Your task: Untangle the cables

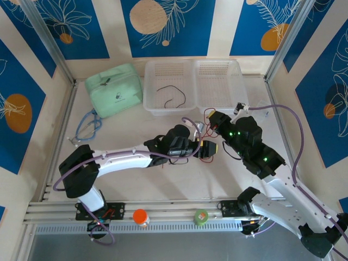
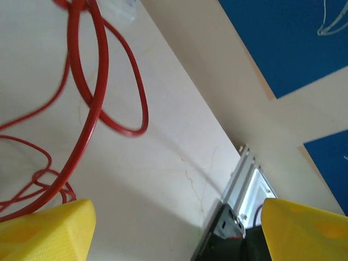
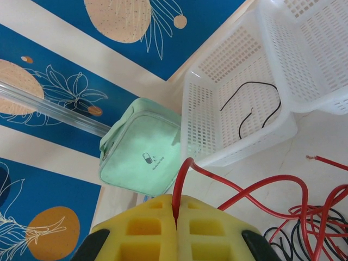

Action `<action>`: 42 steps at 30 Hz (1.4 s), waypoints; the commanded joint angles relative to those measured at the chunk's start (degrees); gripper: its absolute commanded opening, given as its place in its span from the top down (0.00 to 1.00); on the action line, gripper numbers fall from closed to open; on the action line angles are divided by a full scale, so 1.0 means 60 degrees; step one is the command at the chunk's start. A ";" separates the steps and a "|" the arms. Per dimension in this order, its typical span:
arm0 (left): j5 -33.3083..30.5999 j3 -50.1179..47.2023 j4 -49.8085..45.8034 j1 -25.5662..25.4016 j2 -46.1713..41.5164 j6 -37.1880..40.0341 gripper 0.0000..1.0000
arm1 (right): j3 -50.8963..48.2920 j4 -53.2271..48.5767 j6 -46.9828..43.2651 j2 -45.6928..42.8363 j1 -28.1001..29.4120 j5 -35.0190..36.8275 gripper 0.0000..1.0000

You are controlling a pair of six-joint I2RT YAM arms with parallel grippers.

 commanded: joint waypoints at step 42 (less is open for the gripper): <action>-0.6218 -0.1209 -0.3102 0.0720 -0.2773 0.2870 0.78 | 0.2394 -0.4948 -0.2967 -0.0690 0.0794 0.1279 1.00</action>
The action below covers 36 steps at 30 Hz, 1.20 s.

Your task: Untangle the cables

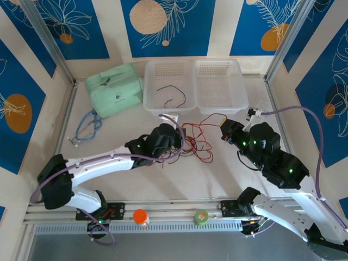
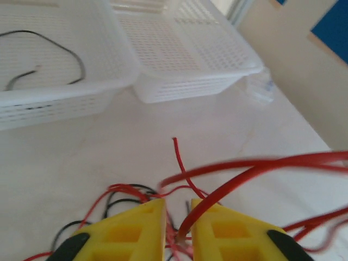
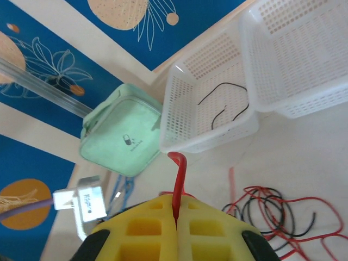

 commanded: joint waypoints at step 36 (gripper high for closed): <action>0.5423 -0.0248 0.1630 0.0044 -0.0001 0.3918 0.28 | 0.1593 -0.1423 -0.1364 0.1405 -0.3179 -0.3824 1.00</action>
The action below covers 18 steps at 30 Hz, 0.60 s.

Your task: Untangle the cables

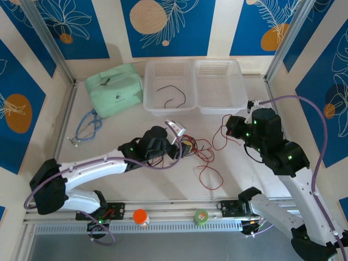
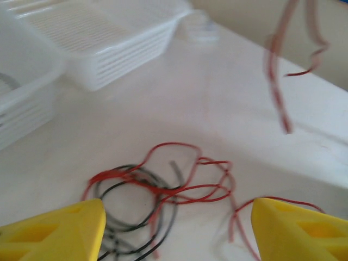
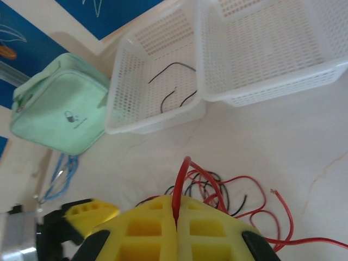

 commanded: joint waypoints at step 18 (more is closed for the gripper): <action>0.3072 -0.0059 0.2568 0.0546 0.0323 0.0798 0.25 | 0.1674 0.0717 -0.1755 0.0392 -0.1880 -0.5689 1.00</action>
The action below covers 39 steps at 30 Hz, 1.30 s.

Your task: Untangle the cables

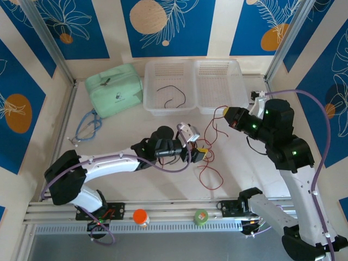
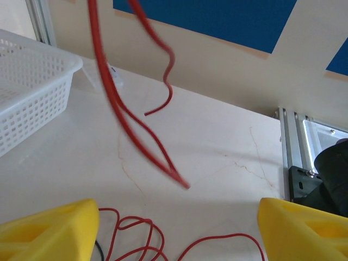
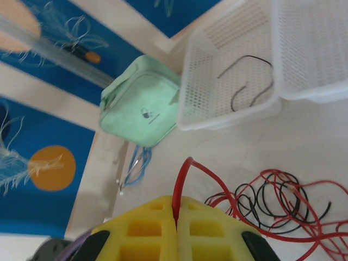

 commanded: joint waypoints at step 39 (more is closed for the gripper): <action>0.3832 -0.0400 -0.0847 0.2052 -0.3382 -0.0821 0.54 | 0.1077 -0.1289 -1.2573 0.0820 -0.0331 -1.1146 1.00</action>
